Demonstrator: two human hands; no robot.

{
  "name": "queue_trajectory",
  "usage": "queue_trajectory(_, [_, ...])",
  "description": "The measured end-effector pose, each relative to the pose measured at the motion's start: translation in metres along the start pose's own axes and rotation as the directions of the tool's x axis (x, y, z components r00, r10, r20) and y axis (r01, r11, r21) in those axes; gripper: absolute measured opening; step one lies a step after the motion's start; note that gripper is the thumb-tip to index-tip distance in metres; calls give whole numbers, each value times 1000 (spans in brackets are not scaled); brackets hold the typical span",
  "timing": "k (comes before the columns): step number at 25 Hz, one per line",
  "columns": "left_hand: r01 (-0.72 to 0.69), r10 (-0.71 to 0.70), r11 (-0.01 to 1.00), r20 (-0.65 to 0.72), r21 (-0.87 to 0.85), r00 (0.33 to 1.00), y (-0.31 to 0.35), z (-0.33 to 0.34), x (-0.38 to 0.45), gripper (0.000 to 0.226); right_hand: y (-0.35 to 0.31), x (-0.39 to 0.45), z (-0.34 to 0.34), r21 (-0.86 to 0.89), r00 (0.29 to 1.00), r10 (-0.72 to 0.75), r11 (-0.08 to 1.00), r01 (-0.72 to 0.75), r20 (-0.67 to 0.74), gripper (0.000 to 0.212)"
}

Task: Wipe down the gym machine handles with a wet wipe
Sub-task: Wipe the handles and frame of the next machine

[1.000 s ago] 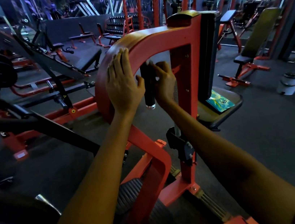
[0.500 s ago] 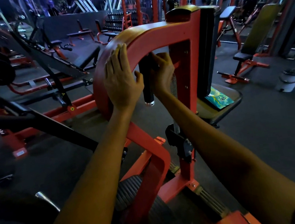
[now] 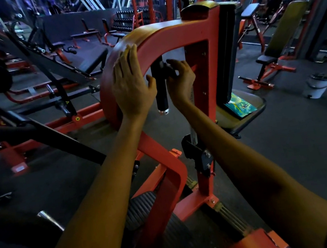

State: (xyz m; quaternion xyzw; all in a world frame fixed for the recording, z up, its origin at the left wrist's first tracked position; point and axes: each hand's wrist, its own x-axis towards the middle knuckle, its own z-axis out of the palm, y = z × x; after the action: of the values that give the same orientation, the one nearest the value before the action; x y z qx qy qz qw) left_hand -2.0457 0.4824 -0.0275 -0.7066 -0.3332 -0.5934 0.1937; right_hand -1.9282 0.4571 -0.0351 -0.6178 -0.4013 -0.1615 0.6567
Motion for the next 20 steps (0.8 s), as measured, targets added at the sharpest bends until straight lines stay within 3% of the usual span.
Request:
queue_trajectory(4, [10, -10, 1000, 11, 8, 1000, 0, 1, -1, 64, 30, -45, -2, -79, 996, -36, 996, 42, 83, 8])
queue_trajectory(7, [5, -5, 1000, 8, 15, 1000, 0, 1, -1, 65, 66, -75, -12, -206, 968, 92, 978, -43, 236, 9])
queue_trajectory(9, [5, -5, 1000, 6, 26, 1000, 0, 1, -1, 65, 63, -66, -12, -210, 972, 111, 975, -67, 208, 12])
queue_trajectory(14, [5, -5, 1000, 14, 9, 1000, -1, 2, -1, 64, 25, -31, 3, -135, 987, -97, 984, 114, 128, 27])
queue_trajectory(17, [2, -2, 1000, 4, 13, 1000, -1, 2, -1, 64, 51, -64, 3, -170, 943, -264, 939, 299, 203, 19])
queue_trajectory(20, [-1, 1, 1000, -3, 20, 1000, 0, 3, -1, 64, 81, -87, -5, -217, 905, -246, 918, 333, 347, 21])
